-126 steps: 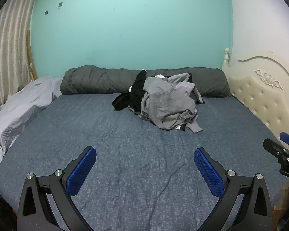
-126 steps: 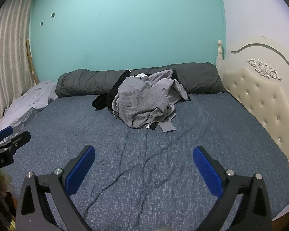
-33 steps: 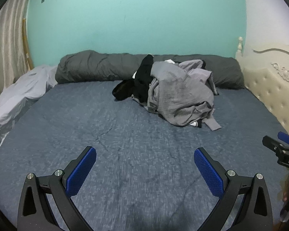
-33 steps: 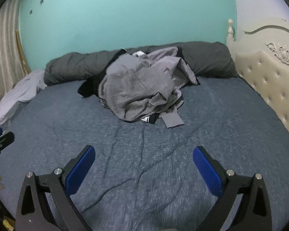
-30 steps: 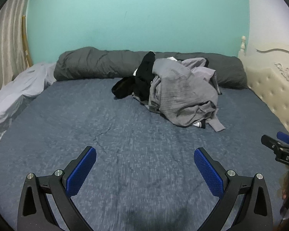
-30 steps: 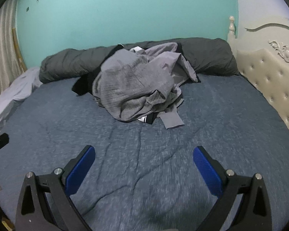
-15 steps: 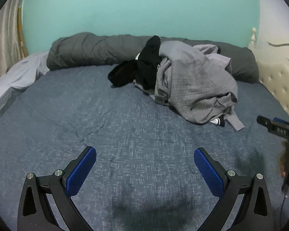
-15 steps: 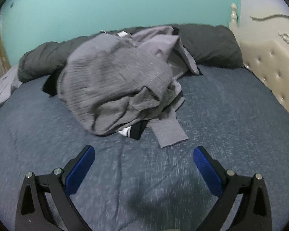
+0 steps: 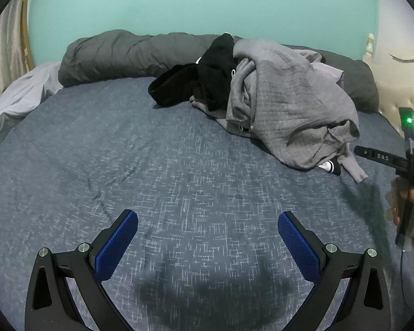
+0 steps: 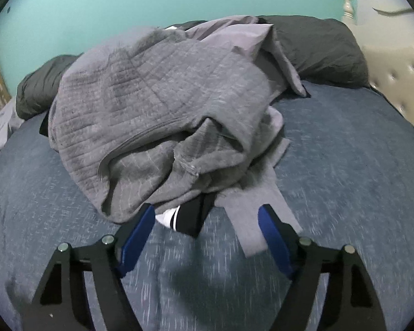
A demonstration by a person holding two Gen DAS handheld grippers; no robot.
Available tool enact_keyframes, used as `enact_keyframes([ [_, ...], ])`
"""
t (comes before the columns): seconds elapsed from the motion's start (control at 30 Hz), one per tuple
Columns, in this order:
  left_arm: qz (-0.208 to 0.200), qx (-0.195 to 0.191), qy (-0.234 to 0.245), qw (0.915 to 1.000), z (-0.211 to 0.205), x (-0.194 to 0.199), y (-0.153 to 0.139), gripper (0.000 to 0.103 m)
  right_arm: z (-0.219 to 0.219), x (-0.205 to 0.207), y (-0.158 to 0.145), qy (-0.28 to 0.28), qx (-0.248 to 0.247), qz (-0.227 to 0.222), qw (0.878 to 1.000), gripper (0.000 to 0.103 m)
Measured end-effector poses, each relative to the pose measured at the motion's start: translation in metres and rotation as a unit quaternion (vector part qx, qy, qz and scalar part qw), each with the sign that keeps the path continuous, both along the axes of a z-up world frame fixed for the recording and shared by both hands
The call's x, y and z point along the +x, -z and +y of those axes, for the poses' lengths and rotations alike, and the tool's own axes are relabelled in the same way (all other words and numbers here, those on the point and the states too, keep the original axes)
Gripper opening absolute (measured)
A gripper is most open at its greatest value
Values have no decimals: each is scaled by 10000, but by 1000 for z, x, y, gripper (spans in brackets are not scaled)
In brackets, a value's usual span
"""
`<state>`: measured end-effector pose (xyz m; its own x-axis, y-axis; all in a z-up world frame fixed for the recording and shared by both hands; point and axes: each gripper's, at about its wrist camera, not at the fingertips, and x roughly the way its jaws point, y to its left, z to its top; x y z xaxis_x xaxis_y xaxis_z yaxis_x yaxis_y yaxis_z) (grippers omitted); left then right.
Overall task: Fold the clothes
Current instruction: 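Reach the right tool into the grey sweatshirt and close on its hem, then pull the grey sweatshirt out of the pile with the right tool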
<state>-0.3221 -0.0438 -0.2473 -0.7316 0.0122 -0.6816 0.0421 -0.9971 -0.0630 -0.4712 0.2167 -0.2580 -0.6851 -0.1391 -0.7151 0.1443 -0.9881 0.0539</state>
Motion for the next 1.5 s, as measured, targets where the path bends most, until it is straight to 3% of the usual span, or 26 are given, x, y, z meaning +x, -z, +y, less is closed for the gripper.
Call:
enact_keyframes([
  [0.43, 45, 199, 162, 9997, -5, -18, 16, 103, -7, -44, 23, 342, -161, -59, 9993, 77],
  [0.53, 87, 232, 229, 9994, -6, -19, 16, 103, -6, -52, 26, 319, -304, -64, 9990, 63],
  [0.77, 144, 451, 410, 9980, -7, -19, 11, 103, -17, -48, 18, 56, -265, 131, 9995, 16],
  [1.1, 149, 587, 621, 9962, -3, -3, -9, 103, -32, -14, -32, -323, -231, 533, 9978, 11],
  [1.5, 29, 583, 708, 9958, 1, 31, -39, 103, -36, 86, -90, -841, -342, 832, 9924, 9],
])
